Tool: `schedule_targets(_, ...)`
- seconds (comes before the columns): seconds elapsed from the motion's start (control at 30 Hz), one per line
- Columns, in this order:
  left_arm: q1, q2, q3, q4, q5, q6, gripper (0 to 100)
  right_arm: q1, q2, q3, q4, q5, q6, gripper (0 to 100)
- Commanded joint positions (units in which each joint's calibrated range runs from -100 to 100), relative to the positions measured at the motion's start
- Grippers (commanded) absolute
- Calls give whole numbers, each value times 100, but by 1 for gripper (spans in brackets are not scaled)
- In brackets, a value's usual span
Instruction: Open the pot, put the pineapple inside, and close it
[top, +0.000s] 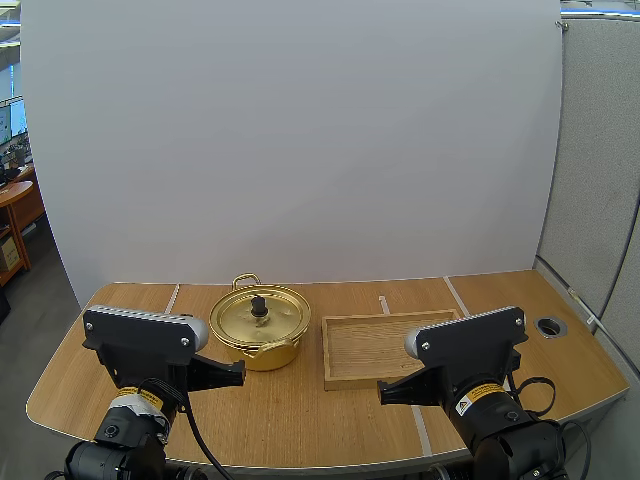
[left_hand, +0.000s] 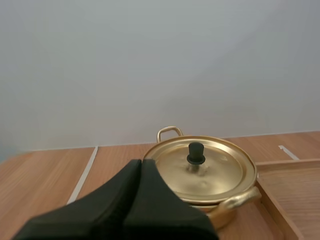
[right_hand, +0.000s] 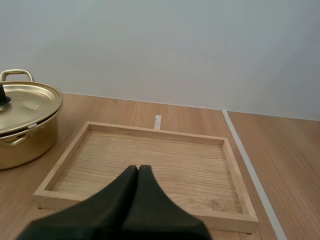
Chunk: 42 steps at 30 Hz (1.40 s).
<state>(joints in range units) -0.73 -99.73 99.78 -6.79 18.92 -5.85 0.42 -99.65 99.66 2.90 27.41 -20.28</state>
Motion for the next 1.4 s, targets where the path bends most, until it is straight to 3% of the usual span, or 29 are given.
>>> schedule_targets(0.0,11,-27,22,21,391,-108,0,-23,-35,34,62,323,25,0)
schedule_targets(0.17,86,-27,22,21,962,-152,0,-50,-35,34,62,365,25,0)
schedule_targets(1.37,86,-27,22,-17,1052,-256,0,-57,-35,34,62,427,62,0)
